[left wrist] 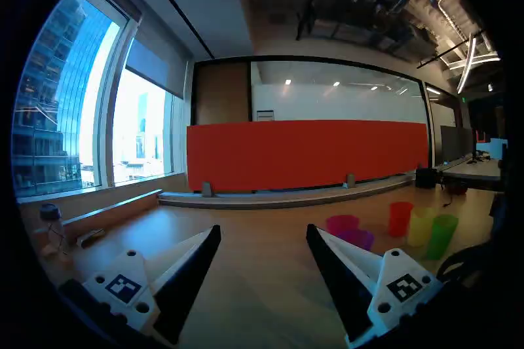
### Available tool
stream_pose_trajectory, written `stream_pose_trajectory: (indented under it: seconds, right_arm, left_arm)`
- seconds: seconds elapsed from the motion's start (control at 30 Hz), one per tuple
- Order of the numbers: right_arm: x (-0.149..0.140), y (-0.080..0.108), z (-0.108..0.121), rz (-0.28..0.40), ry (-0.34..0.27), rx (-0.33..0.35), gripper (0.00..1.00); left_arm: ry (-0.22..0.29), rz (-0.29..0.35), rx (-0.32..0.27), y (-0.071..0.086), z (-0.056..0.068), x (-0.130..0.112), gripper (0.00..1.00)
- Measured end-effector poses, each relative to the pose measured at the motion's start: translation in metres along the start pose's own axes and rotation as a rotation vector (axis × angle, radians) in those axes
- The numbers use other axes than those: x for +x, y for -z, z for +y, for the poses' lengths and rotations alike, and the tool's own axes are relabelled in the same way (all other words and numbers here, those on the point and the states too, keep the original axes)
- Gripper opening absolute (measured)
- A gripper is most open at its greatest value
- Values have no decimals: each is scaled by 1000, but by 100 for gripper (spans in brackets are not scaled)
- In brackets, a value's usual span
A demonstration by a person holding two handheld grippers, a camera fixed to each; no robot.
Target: Pour water
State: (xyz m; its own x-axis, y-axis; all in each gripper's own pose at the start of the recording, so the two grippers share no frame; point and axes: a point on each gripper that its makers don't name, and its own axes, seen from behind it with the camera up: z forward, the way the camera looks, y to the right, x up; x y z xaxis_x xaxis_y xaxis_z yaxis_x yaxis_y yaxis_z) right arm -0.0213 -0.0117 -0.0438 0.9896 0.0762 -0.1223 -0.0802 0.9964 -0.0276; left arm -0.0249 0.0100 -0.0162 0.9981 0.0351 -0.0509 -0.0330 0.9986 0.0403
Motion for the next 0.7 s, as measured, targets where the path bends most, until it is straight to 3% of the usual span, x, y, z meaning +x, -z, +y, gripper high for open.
stream_pose_trajectory:
  seconds: [0.47, 0.7]
  right_arm:
    - [5, 1, -12, -1, -9, 16, 99]
    - [6, -3, -18, -3, -5, 26, 99]
  left_arm:
    - [1, -13, -15, -9, -6, -19, 97]
    - [28, -25, -22, -12, -9, -25, 97]
